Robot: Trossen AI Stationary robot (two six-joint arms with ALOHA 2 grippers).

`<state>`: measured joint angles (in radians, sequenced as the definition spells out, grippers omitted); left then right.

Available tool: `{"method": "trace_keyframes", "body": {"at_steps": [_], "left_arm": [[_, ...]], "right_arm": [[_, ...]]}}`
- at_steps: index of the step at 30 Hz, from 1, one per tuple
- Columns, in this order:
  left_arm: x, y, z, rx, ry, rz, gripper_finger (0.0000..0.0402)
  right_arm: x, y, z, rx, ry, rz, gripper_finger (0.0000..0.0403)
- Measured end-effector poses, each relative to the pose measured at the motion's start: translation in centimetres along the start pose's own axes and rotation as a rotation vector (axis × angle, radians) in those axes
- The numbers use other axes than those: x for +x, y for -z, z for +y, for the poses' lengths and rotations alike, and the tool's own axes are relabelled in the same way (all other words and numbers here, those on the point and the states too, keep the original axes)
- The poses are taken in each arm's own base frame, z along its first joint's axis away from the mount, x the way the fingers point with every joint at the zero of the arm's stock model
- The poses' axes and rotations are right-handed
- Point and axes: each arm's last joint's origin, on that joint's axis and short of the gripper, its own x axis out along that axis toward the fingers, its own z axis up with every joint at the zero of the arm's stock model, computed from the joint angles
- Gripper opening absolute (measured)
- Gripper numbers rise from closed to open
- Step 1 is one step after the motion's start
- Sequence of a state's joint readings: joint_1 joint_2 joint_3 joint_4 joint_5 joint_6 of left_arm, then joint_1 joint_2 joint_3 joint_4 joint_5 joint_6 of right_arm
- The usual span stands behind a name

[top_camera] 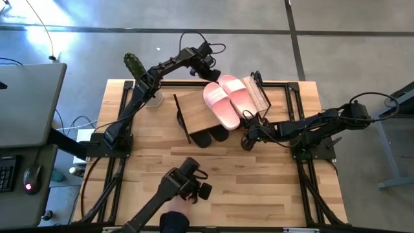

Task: Pick and place slides into the shelf
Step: Adjust the black slides under the shelf

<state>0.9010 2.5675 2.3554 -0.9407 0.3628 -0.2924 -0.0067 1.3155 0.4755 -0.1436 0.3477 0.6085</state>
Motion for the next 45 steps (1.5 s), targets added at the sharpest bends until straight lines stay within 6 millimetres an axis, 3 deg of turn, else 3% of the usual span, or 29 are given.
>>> {"method": "trace_keyframes", "body": {"at_steps": [4, 9, 12, 21, 26, 32, 45], "left_arm": [[-0.4, -0.3, 0.9, -0.045, 0.011, 0.0, 0.0012], [-0.4, -0.1, 0.8, -0.052, 0.086, 0.031, 0.0012], [-0.4, -0.1, 0.8, -0.042, 0.091, 0.032, 0.0012], [-0.5, 0.1, 0.8, 0.003, 0.117, 0.057, 0.0012], [-0.5, 0.3, 0.9, 0.02, 0.102, 0.074, 0.0012], [-0.5, 0.3, 0.9, 0.027, 0.099, 0.071, 0.0012], [-0.5, 0.2, 0.8, 0.047, 0.094, 0.064, 0.0012]], "right_arm": [[0.2, 0.2, -0.1, 0.016, 0.016, -0.05, 0.009], [0.8, 3.1, -0.6, 0.031, -0.119, -0.168, 0.0052], [0.9, 4.3, -1.2, 0.031, -0.116, -0.199, 0.0041], [0.7, 3.3, -0.4, -0.336, -0.101, -0.212, 0.0079], [0.4, 2.5, -0.3, -0.488, 0.056, -0.13, 0.0108], [-0.1, 2.3, -0.5, -0.455, 0.16, 0.01, 0.0116], [-0.1, 2.3, -1.2, -0.336, 0.265, -0.012, 0.0117]]}}
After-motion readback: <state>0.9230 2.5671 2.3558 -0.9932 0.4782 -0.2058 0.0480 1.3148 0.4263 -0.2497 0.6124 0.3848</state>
